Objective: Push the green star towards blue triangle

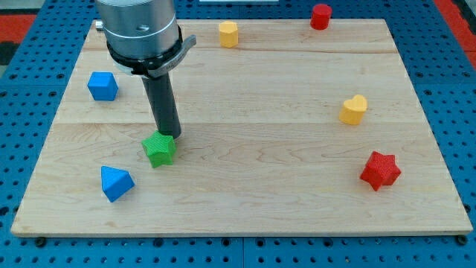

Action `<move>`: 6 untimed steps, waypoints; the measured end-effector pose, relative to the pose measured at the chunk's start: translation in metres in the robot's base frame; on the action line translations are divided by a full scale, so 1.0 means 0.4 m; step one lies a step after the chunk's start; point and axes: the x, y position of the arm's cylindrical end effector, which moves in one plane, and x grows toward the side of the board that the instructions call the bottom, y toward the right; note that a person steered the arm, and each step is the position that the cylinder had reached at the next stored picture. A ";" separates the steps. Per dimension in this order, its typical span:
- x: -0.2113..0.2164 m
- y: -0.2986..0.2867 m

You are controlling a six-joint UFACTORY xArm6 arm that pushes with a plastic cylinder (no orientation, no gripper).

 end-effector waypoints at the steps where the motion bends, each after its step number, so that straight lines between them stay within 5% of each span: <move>1: -0.022 -0.020; 3: -0.024 -0.072; 5: 0.023 0.038; 6: 0.053 -0.057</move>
